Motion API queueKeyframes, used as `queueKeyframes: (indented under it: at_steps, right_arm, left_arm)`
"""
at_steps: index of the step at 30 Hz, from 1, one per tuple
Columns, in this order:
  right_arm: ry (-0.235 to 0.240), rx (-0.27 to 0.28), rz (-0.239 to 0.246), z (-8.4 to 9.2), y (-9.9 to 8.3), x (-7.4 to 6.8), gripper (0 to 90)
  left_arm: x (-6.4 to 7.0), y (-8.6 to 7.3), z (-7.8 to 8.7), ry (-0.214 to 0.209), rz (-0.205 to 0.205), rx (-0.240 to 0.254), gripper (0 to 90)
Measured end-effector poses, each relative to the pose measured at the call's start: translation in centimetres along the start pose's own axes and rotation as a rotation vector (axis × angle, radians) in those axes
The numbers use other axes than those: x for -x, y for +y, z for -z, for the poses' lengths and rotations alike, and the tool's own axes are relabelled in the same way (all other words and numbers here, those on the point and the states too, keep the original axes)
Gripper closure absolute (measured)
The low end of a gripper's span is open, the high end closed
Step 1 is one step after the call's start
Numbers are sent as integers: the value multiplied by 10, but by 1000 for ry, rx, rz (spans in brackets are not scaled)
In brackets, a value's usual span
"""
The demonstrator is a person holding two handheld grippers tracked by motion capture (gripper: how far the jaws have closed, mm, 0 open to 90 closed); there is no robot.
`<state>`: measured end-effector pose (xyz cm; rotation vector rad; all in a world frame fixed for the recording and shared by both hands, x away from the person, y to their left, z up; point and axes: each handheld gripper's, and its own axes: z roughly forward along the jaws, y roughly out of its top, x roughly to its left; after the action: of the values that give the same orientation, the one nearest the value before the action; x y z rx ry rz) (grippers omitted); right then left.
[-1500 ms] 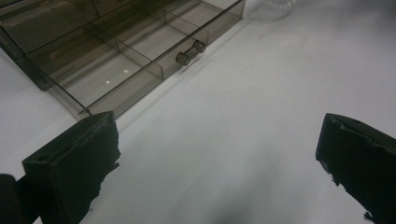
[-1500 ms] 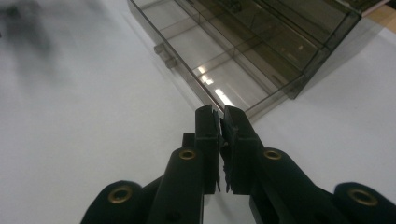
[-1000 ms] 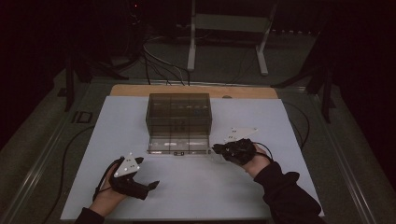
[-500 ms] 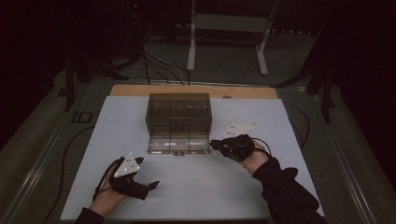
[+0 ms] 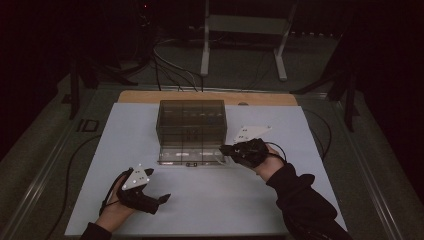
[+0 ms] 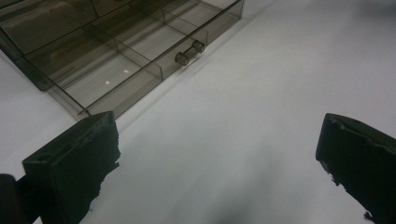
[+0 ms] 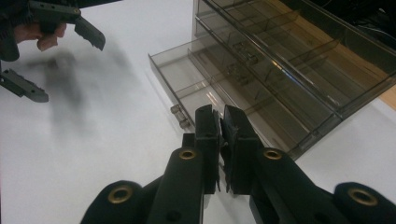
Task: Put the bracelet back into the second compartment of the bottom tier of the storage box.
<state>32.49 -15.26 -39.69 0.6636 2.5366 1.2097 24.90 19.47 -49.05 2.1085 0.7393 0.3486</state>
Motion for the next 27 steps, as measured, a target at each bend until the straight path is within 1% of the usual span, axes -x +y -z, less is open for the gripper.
queueKeyframes:
  at_steps: [10, 16, 27]
  right_arm:
    - [-2, 12, 13, -3, 10, 1, 858]
    - [3, 11, 15, -7, 16, 3, 858]
    - [3, 26, 23, -14, 28, 4, 859]
  left_arm:
    - [0, 0, 0, 1, -3, -1, 0]
    - [0, 0, 0, 0, -1, 1, 0]
    - [0, 0, 1, 1, -1, 2, 0]
